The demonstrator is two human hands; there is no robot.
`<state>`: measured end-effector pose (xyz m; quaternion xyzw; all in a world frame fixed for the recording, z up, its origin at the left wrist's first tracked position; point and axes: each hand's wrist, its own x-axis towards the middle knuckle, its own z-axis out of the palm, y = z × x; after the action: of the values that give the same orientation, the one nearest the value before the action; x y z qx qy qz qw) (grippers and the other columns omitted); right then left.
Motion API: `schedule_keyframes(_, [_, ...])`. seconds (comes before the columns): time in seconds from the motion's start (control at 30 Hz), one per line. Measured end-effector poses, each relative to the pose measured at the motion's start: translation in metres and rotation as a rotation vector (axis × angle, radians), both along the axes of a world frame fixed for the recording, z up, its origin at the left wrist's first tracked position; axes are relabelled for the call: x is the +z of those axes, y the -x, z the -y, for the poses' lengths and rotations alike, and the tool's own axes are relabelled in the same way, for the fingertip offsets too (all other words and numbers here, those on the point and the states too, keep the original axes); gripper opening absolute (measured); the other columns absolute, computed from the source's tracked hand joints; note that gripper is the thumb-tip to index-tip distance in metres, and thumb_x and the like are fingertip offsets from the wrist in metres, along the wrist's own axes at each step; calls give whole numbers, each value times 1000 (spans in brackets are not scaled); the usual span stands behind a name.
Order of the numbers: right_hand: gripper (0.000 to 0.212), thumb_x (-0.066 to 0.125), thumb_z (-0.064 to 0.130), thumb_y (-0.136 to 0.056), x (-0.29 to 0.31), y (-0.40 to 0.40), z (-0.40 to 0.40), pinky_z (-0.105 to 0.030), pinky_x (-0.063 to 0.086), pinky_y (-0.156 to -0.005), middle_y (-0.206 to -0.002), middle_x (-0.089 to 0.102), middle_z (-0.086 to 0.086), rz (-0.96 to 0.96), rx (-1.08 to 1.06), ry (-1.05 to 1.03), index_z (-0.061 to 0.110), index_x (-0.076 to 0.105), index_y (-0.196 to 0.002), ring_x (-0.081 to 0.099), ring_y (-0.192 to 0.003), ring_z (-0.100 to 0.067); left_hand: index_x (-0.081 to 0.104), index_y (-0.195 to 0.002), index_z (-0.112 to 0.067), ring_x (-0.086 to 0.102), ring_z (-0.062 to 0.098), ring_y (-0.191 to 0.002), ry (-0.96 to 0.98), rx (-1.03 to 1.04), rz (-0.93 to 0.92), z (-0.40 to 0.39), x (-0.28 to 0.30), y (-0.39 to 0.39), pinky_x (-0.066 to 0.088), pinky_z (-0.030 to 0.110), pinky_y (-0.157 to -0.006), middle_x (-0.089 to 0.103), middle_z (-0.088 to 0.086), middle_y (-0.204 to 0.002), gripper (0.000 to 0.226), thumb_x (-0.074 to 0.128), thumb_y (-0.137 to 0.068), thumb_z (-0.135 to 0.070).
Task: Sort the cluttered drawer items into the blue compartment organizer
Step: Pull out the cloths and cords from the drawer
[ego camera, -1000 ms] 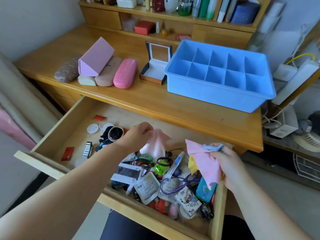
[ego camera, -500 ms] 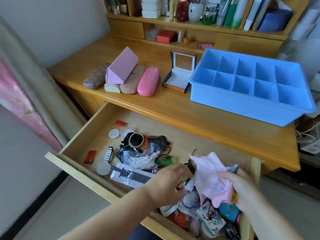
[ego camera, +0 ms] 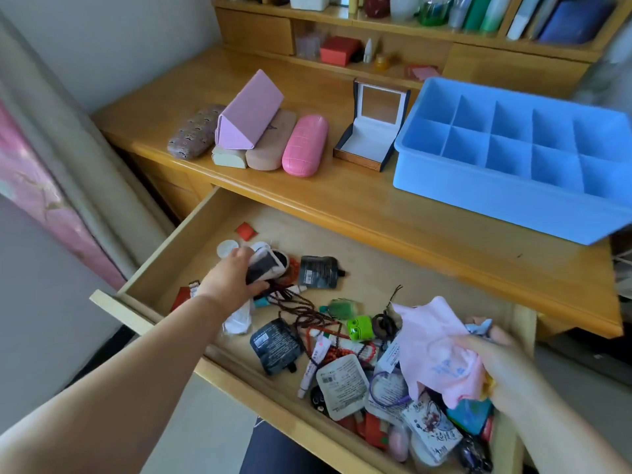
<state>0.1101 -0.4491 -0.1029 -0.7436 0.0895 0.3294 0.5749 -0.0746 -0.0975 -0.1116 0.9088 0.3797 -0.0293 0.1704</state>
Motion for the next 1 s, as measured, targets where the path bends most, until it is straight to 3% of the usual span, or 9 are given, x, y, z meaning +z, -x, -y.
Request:
schedule_keyframes(0.13, [21,64,-2,-82,0,-5,6,-36,44,-73,-85,64,-9,27,-2,-3,16,60,-92,59,-80,-27,32,-140,-19,41,29,-126,-171,-17,72,12,7,0,39,42,-104,41,9,-136,78,68,-78,-50])
schedule_keyframes(0.23, [22,60,-4,-84,4,-10,9,-37,43,-75,-83,62,-7,85,17,9,18,59,-88,58,-77,-24,27,-143,-35,25,22,-139,-66,-433,109,71,10,-12,21,42,-115,29,-1,-149,82,61,-75,-65])
schedule_keyframes(0.33, [26,56,-7,-83,9,-13,13,-32,42,-67,-80,60,-5,207,117,66,19,56,-83,55,-72,-21,10,-143,-48,1,19,-144,121,-875,-127,151,-11,-30,0,52,-114,5,-8,-157,91,60,-69,-70])
schedule_keyframes(0.43, [25,52,-8,-80,12,-14,16,-27,36,-58,-73,54,-2,315,200,129,17,54,-78,48,-65,-17,8,-142,-44,8,29,-143,-48,-1007,-301,193,-27,-48,20,60,-109,-6,-2,-156,94,71,-72,-50])
schedule_keyframes(0.5, [28,51,-10,-79,14,-15,18,-27,34,-56,-72,53,-1,336,196,114,17,53,-76,47,-63,-15,16,-137,-40,35,32,-129,-115,-956,-265,189,-25,-57,46,45,-86,6,4,-152,83,71,-75,-39])
schedule_keyframes(0.57, [30,50,-11,-80,16,-17,21,-28,34,-59,-74,52,-3,317,158,64,18,53,-76,47,-65,-16,33,-132,-31,52,32,-111,-81,-877,-222,170,-21,-59,49,38,-69,23,6,-147,58,62,-83,-23])
schedule_keyframes(0.8, [27,56,-9,-83,25,-26,38,-31,46,-70,-88,63,-8,62,-65,-163,16,60,-93,60,-79,-21,59,-101,-13,58,27,-88,-7,-341,-7,108,-9,-42,50,39,-69,55,4,-106,21,47,-87,-3])
schedule_keyframes(0.9, [29,54,-7,-84,26,-31,46,-37,48,-79,-101,67,-13,-7,-45,-232,11,62,-105,64,-93,-27,66,-89,-13,57,20,-87,2,-553,246,135,-1,-48,51,36,-72,63,0,-93,18,51,-82,-6])
schedule_keyframes(1.0, [24,54,-7,-84,23,-30,49,-36,46,-75,-95,66,-11,-21,-44,-260,15,60,-92,63,-89,-26,71,-98,-20,53,20,-101,132,-984,47,184,-7,-54,46,37,-87,66,-1,-99,24,52,-85,-17])
